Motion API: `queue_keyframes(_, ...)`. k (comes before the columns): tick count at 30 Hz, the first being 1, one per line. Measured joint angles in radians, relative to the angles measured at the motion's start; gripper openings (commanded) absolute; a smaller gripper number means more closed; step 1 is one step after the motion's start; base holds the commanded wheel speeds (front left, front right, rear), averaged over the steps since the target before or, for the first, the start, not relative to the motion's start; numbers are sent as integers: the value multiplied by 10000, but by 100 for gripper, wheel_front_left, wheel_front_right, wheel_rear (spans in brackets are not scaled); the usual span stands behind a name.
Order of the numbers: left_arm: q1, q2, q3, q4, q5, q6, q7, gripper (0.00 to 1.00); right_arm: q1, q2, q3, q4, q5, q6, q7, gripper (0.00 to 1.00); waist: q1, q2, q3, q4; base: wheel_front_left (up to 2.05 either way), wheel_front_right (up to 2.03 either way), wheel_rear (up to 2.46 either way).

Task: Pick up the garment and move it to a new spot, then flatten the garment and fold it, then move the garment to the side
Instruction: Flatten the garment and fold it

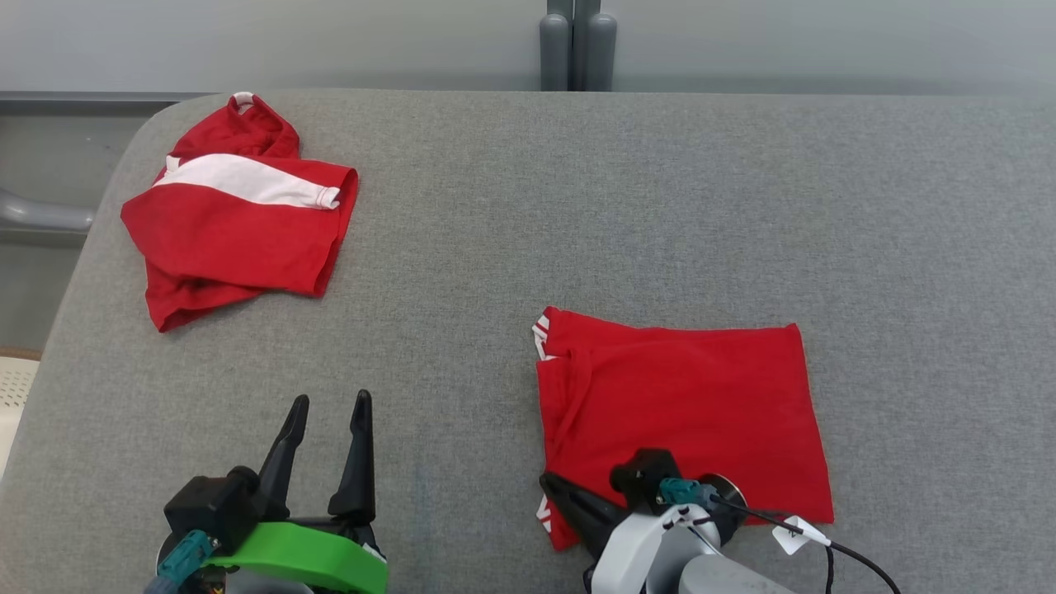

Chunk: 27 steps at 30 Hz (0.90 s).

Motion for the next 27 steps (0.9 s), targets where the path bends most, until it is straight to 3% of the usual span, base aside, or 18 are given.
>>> queue_keyframes(6,51,29,17,-31,-13,31,-2,100,-219,-21,-267,-25,6,0,-314,0,0,0,-75,-135,0,0,0)
queue_keyframes(12,126,69,-50,-59,-13,33,2,100,-38,-253,-1578,-1093,-408,0,-391,0,0,0,-215,-399,0,0,0)
queue_keyframes(16,117,109,-44,-58,0,44,4,100,494,-318,-2976,-2188,-1097,0,-399,37,0,0,-332,-632,0,0,0)
queue_keyframes(17,110,109,-27,-56,2,44,2,100,654,-314,-3308,-2435,-1277,0,-401,55,0,0,-368,-694,0,0,0)
queue_keyframes(18,100,111,-4,-40,2,44,2,100,796,-305,-3634,-2686,-1453,0,-401,84,0,0,-406,-757,0,0,0)
queue_keyframes(19,84,111,15,-19,4,46,0,100,902,-293,-3877,-2861,-1601,0,-401,100,0,0,-438,-808,0,0,0)
queue_keyframes(27,-10,-58,343,171,127,56,-100,100,1736,-115,-5417,-3950,-2475,0,-401,100,0,1,-731,-1247,0,0,0)
